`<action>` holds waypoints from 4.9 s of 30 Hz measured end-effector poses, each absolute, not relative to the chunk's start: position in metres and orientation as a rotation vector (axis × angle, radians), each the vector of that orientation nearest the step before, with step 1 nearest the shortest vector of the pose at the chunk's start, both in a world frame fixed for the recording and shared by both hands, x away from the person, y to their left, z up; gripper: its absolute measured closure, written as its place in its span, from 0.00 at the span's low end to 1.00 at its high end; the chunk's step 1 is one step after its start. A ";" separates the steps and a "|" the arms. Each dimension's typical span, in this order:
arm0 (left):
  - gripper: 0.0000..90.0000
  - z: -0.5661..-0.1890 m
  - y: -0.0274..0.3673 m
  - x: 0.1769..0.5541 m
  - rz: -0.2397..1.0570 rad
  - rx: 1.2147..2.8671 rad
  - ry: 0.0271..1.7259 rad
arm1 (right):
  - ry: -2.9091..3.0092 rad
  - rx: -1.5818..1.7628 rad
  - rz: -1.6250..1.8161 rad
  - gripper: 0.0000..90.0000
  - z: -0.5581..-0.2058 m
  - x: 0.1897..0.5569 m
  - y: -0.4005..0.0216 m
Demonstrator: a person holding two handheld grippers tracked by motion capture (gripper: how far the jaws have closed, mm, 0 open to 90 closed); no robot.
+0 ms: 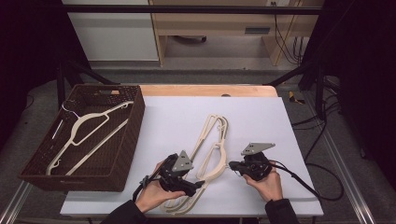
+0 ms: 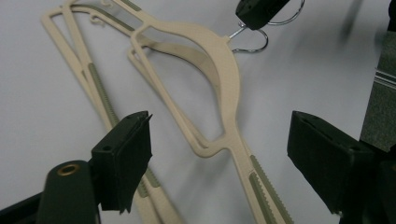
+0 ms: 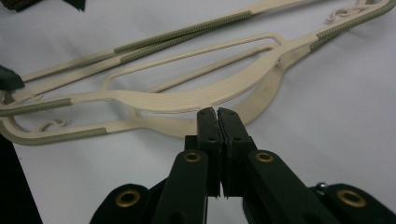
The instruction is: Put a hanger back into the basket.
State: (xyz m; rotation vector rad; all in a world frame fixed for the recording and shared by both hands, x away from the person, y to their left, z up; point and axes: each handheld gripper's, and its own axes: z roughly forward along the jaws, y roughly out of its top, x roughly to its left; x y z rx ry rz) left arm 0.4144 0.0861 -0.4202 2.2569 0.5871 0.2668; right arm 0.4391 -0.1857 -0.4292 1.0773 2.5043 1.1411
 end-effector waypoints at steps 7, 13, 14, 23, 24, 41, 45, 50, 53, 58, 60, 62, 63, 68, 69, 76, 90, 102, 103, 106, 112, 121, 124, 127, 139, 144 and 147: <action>0.39 -0.428 0.077 0.415 0.245 2.305 0.578 | 2.513 1.062 1.133 0.99 -0.426 0.439 -0.185; 0.47 -0.433 0.065 0.419 0.261 2.347 0.560 | 2.512 1.067 1.137 0.99 -0.424 0.438 -0.184; 0.48 -0.434 0.063 0.420 0.262 2.349 0.564 | 2.514 1.064 1.136 0.99 -0.424 0.438 -0.184; 0.66 -0.448 0.045 0.429 0.303 2.418 0.576 | 2.510 1.052 1.146 0.99 -0.421 0.437 -0.183; 0.69 -0.450 0.043 0.429 0.314 2.443 0.573 | 2.511 1.052 1.146 0.99 -0.421 0.437 -0.183; 0.88 -0.444 0.043 0.422 0.410 2.422 0.627 | 2.423 0.983 1.339 0.83 -0.404 0.429 -0.192; 0.89 -0.439 0.050 0.422 0.433 2.399 0.634 | 2.293 0.946 1.442 0.74 -0.389 0.423 -0.207; 0.90 -0.427 0.064 0.424 0.454 2.373 0.649 | 2.135 0.983 1.466 0.64 -0.379 0.418 -0.227; 0.91 -0.418 0.073 0.426 0.460 2.340 0.668 | 2.094 1.018 1.447 0.57 -0.382 0.420 -0.237; 0.94 -0.407 0.088 0.429 0.486 2.288 0.701 | 2.052 1.069 1.409 0.44 -0.391 0.425 -0.243; 0.96 -0.404 0.094 0.430 0.496 2.267 0.710 | 2.044 1.076 1.404 0.41 -0.394 0.427 -0.244; 0.96 -0.401 0.099 0.432 0.461 2.247 0.709 | 2.045 1.084 1.395 0.37 -0.397 0.428 -0.246; 0.96 -0.399 0.102 0.432 0.463 2.243 0.710 | 2.043 1.084 1.392 0.36 -0.399 0.428 -0.246; 0.96 -0.393 0.114 0.434 0.453 2.213 0.712 | 2.029 1.106 1.389 0.28 -0.402 0.428 -0.252; 0.96 -0.390 0.117 0.434 0.445 2.204 0.711 | 2.023 1.108 1.388 0.26 -0.403 0.428 -0.253; 0.96 -0.370 0.140 0.430 0.439 2.138 0.698 | 1.987 1.130 1.386 0.17 -0.405 0.427 -0.261; 0.96 -0.335 0.173 0.426 0.425 2.079 0.656 | 1.973 1.153 1.360 0.11 -0.408 0.427 -0.265; 0.96 -0.294 0.196 0.426 0.466 2.052 0.639 | 1.961 1.138 1.362 0.09 -0.407 0.426 -0.265; 0.96 -0.291 0.199 0.428 0.469 2.050 0.638 | 1.968 1.131 1.358 0.09 -0.407 0.426 -0.265; 0.96 -0.284 0.208 0.432 0.474 2.048 0.644 | 1.968 1.139 1.358 0.09 -0.407 0.426 -0.264; 0.96 -0.274 0.230 0.441 0.497 2.051 0.660 | 1.971 1.139 1.348 0.09 -0.408 0.427 -0.264; 0.96 -0.257 0.271 0.453 0.528 2.038 0.662 | 1.966 1.139 1.351 0.09 -0.407 0.426 -0.266; 0.96 -0.252 0.286 0.456 0.550 2.040 0.669 | 1.965 1.136 1.350 0.08 -0.407 0.426 -0.266; 0.96 -0.249 0.301 0.459 0.570 2.043 0.694 | 1.963 1.138 1.348 0.08 -0.407 0.426 -0.266; 0.96 -0.255 0.361 0.475 0.590 2.022 0.787 | 1.956 1.140 1.339 0.07 -0.407 0.426 -0.266; 0.96 -0.267 0.382 0.481 0.593 2.031 0.837 | 1.956 1.148 1.336 0.07 -0.408 0.426 -0.266; 0.96 -0.276 0.396 0.484 0.579 2.015 0.863 | 1.958 1.146 1.332 0.07 -0.408 0.427 -0.265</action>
